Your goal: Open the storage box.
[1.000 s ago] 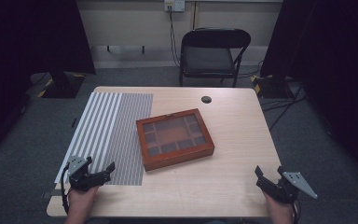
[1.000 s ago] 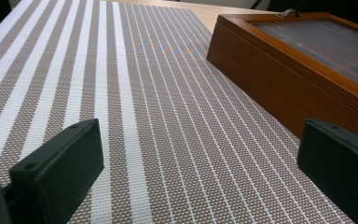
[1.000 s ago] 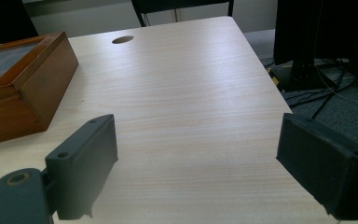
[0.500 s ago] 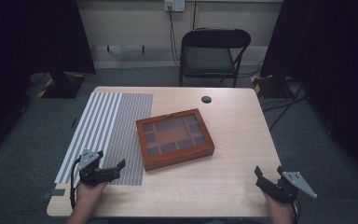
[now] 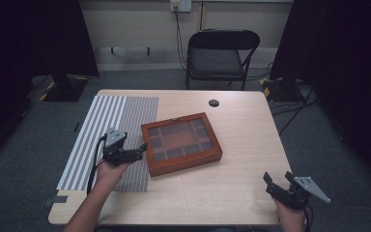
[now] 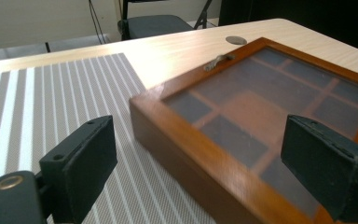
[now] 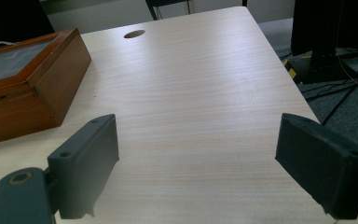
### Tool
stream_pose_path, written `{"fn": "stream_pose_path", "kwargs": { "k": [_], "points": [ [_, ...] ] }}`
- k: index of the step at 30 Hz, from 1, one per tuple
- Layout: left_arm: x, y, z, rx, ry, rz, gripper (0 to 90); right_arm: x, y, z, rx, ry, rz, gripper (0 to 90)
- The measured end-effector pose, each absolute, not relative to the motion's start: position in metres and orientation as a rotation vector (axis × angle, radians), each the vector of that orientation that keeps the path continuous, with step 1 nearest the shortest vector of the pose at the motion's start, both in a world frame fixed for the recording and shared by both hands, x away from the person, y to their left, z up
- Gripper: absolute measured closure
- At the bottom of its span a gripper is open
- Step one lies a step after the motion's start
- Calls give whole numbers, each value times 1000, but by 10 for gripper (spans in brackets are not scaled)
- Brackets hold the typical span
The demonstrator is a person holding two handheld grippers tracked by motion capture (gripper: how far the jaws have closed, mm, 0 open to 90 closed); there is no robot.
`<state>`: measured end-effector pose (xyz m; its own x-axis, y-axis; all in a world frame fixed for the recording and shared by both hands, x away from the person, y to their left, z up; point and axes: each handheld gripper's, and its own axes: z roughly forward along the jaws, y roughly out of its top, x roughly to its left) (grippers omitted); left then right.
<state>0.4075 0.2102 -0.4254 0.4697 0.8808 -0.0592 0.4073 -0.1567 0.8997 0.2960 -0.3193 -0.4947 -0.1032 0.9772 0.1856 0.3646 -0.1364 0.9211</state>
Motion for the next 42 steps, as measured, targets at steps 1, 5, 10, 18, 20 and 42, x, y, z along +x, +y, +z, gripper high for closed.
{"fn": "stream_pose_path", "kwargs": {
  "k": [1, 5, 10, 18, 20, 42],
  "points": [
    [412, 207, -425, 1759, 1104, 605, 106, 296, -320, -495, 1538, 1501, 1246, 123],
    [432, 192, -420, 1803, 1098, 587, 129, 296, -320, -495, 1542, 1503, 1258, 124],
    [455, 177, -414, 1813, 1096, 555, 151, 296, -321, -495, 1542, 1511, 1269, 124],
    [488, 158, -407, 1876, 1053, 536, 160, 296, -323, -495, 1553, 1508, 1293, 126],
    [496, 153, -407, 1889, 1057, 531, 166, 296, -324, -495, 1557, 1510, 1298, 126],
    [550, 120, -419, 2059, 1058, 501, 470, 297, -328, -495, 1577, 1519, 1337, 138]
  ]
}}
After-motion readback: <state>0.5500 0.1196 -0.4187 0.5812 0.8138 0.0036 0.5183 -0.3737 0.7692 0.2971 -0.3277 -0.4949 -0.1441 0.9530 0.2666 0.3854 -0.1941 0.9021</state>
